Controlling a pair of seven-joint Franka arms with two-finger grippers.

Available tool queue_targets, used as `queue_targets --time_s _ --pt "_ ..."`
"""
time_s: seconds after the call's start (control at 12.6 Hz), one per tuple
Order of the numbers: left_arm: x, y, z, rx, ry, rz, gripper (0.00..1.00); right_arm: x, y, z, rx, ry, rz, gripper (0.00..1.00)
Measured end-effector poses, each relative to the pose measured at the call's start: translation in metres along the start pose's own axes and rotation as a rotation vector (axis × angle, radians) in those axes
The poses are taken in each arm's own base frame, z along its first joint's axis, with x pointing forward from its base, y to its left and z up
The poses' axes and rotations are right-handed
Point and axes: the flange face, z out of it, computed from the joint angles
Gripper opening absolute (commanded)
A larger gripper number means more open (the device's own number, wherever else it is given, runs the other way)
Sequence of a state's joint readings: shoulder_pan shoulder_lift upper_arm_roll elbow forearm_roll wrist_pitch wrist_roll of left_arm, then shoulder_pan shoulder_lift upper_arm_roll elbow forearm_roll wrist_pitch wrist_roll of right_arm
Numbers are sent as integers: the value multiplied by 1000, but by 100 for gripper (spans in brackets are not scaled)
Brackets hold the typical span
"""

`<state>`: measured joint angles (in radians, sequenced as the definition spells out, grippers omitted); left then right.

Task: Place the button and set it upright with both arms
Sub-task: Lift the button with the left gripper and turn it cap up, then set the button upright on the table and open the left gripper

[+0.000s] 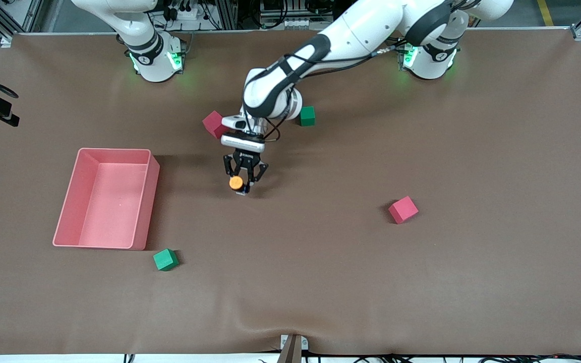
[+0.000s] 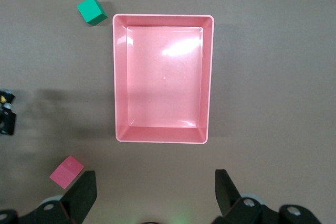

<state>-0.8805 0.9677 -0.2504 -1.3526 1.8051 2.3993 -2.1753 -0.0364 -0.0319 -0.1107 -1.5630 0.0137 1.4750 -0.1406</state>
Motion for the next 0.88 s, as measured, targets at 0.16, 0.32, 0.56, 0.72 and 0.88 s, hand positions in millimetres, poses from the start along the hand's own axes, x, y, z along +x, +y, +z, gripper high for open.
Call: queue_targets --time_s 0.16,0.32,0.56,0.72,0.88 --pt "-36 9 -5 -14 48 -21 0 1 0 1 0 -2 0 100" --pt "-64 10 -4 -17 74 -13 0 1 0 2 0 -3 0 100" --pt "-94 9 -1 -13 71 -2 10 1 0 2 0 -3 0 100" --pt "-97 10 -2 -14 79 0 100 1 0 2 0 -3 0 100" --pt "-94 12 -2 -16 85 -5 100 1 0 2 0 -4 0 100"
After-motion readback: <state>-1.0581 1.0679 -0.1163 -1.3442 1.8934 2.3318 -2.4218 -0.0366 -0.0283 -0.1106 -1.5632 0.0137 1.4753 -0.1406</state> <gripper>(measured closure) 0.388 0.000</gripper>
